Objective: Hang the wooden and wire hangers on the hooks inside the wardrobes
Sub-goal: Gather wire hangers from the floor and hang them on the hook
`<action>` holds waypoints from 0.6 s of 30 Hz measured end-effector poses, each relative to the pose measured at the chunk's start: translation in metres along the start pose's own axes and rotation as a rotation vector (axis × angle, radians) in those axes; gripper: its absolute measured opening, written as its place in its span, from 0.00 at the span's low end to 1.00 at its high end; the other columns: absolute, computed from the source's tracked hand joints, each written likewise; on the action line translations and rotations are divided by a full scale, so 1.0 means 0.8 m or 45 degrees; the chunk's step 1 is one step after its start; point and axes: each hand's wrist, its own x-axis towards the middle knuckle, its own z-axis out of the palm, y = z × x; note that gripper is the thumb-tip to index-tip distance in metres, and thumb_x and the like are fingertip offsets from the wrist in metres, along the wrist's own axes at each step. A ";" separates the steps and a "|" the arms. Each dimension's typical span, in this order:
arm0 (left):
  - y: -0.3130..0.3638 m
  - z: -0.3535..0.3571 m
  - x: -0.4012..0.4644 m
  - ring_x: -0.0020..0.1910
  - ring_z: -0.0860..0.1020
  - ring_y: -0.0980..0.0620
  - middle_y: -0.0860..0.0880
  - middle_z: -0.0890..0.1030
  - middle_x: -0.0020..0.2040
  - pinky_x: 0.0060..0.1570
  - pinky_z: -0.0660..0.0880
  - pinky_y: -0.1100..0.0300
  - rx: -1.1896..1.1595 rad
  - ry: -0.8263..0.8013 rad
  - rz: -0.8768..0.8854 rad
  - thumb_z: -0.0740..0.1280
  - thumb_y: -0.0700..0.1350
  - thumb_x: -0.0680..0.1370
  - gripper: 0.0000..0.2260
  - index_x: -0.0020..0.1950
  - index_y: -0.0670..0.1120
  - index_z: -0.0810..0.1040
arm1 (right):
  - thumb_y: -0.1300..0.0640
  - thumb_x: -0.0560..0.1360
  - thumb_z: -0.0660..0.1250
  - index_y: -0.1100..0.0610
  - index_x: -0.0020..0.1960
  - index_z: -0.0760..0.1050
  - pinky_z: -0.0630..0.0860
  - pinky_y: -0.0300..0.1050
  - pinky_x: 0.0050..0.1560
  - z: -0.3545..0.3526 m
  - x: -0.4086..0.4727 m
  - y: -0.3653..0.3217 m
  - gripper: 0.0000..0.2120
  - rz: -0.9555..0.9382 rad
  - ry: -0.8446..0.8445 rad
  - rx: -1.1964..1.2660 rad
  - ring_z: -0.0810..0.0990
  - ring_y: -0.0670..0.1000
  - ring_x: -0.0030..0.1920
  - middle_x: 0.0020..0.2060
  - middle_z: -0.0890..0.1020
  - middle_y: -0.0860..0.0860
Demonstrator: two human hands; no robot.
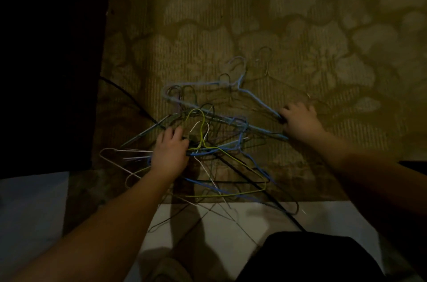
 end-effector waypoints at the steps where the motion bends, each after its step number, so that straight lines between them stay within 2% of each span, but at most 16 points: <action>1: 0.001 0.000 0.000 0.58 0.72 0.35 0.39 0.76 0.60 0.57 0.71 0.40 0.003 -0.003 0.011 0.77 0.43 0.62 0.13 0.44 0.42 0.82 | 0.56 0.77 0.61 0.51 0.61 0.73 0.63 0.53 0.59 0.002 -0.005 -0.002 0.12 -0.033 -0.028 0.001 0.70 0.56 0.62 0.58 0.76 0.53; 4: 0.005 0.005 0.006 0.63 0.70 0.33 0.37 0.74 0.64 0.65 0.65 0.36 0.005 -0.042 0.041 0.75 0.41 0.63 0.13 0.45 0.41 0.82 | 0.55 0.80 0.61 0.52 0.60 0.74 0.65 0.51 0.57 0.012 -0.020 -0.008 0.10 -0.075 -0.097 0.199 0.73 0.56 0.60 0.56 0.79 0.53; 6: 0.009 0.006 0.011 0.67 0.68 0.33 0.37 0.72 0.67 0.70 0.60 0.37 0.014 -0.047 0.053 0.73 0.41 0.66 0.12 0.48 0.42 0.81 | 0.54 0.80 0.62 0.54 0.58 0.75 0.69 0.48 0.50 0.019 -0.029 -0.010 0.09 -0.032 -0.161 0.457 0.78 0.57 0.55 0.51 0.80 0.54; 8: 0.013 0.005 0.015 0.68 0.65 0.36 0.40 0.70 0.69 0.70 0.58 0.40 0.046 -0.079 0.042 0.70 0.43 0.69 0.13 0.53 0.43 0.81 | 0.54 0.81 0.61 0.56 0.56 0.75 0.69 0.45 0.44 0.020 -0.036 -0.013 0.07 0.028 -0.173 0.665 0.78 0.56 0.49 0.45 0.79 0.52; 12: 0.018 0.002 0.022 0.65 0.68 0.38 0.42 0.72 0.65 0.64 0.64 0.44 0.085 -0.079 0.062 0.69 0.44 0.71 0.15 0.58 0.44 0.79 | 0.60 0.83 0.58 0.58 0.53 0.75 0.67 0.35 0.37 0.013 -0.038 -0.018 0.08 0.252 0.066 1.105 0.76 0.48 0.46 0.45 0.79 0.49; 13: 0.019 0.002 0.023 0.65 0.68 0.39 0.42 0.72 0.65 0.64 0.64 0.44 0.091 -0.084 0.074 0.69 0.44 0.72 0.16 0.59 0.44 0.79 | 0.61 0.83 0.58 0.59 0.53 0.76 0.66 0.36 0.37 0.010 -0.038 -0.016 0.08 0.299 0.145 1.135 0.75 0.48 0.46 0.45 0.79 0.50; 16: 0.021 0.001 0.025 0.66 0.67 0.41 0.44 0.71 0.66 0.65 0.63 0.47 0.098 -0.102 0.110 0.69 0.46 0.72 0.18 0.62 0.45 0.78 | 0.62 0.81 0.59 0.65 0.54 0.78 0.66 0.46 0.47 0.017 -0.030 0.000 0.10 0.377 0.364 0.908 0.75 0.59 0.51 0.49 0.79 0.61; 18: 0.022 0.001 0.027 0.66 0.67 0.41 0.45 0.70 0.66 0.66 0.62 0.48 0.102 -0.106 0.120 0.68 0.47 0.73 0.18 0.62 0.45 0.77 | 0.62 0.80 0.61 0.68 0.54 0.77 0.67 0.53 0.56 0.029 -0.023 0.011 0.11 0.466 0.380 0.732 0.73 0.66 0.55 0.54 0.76 0.66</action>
